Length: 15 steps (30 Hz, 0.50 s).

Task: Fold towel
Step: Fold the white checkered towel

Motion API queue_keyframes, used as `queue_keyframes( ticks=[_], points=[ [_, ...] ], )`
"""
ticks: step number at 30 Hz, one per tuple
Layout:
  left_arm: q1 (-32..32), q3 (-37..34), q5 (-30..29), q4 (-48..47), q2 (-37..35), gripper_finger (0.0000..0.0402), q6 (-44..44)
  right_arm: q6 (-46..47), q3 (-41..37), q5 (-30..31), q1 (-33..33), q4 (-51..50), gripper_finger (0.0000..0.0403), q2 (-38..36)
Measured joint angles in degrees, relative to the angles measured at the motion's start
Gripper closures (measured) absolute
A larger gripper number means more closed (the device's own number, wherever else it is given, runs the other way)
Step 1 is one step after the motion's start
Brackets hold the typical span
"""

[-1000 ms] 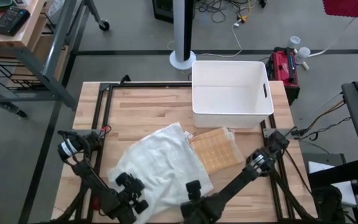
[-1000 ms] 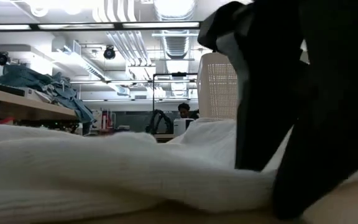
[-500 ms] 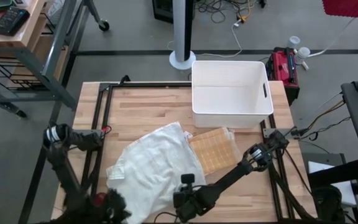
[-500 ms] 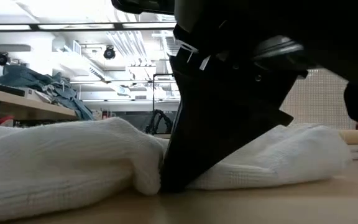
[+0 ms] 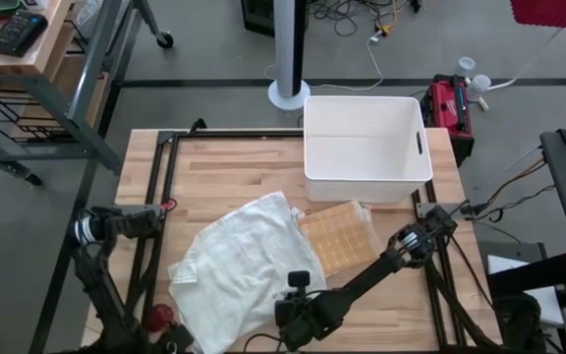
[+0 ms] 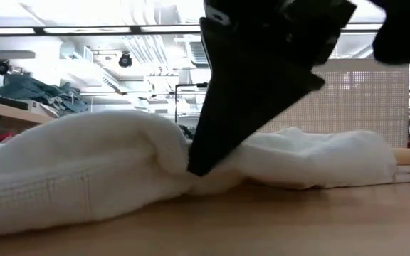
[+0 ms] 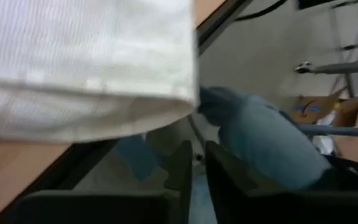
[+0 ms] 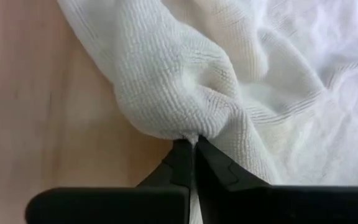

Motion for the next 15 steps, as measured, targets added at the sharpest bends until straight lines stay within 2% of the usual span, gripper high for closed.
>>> queue_keyframes(
  ticks=[2, 9, 15],
  points=[
    [0.60, 0.00, 2.44, 0.11, 0.65, 0.0347, -0.80, -0.17, -0.06, -0.03, 0.01, 0.01, 0.0402, 0.07],
    [2.97, 0.02, 0.96, 1.11, 1.84, 0.0285, -0.17, -0.43, -0.76, 0.03, 0.07, 0.39, 0.0402, -0.02],
    [4.66, 0.01, 0.89, 1.20, 1.87, 0.0262, 2.69, -0.47, -0.78, 0.05, 0.10, 0.38, 0.0403, -0.04]
  ],
)
